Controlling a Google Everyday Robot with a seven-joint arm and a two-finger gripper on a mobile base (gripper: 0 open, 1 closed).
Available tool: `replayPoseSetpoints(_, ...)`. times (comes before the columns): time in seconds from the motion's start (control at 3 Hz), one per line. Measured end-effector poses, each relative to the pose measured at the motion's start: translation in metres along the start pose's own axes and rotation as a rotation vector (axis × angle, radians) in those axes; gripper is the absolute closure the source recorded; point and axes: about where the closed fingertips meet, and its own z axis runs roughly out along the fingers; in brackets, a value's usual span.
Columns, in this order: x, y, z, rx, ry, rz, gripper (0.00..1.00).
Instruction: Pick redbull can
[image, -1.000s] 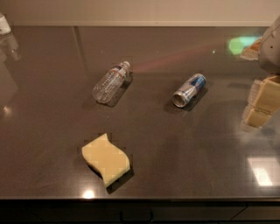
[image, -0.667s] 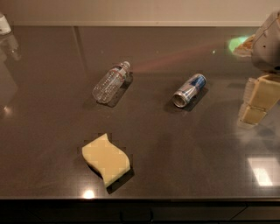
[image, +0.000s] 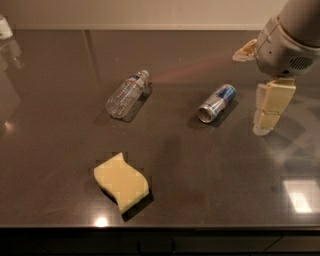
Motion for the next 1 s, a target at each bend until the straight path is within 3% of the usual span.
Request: replayPoseSetpoints(1.0, 0.002, -0.042, 0.058, -0.116, -0.044, -0.233, 0.00)
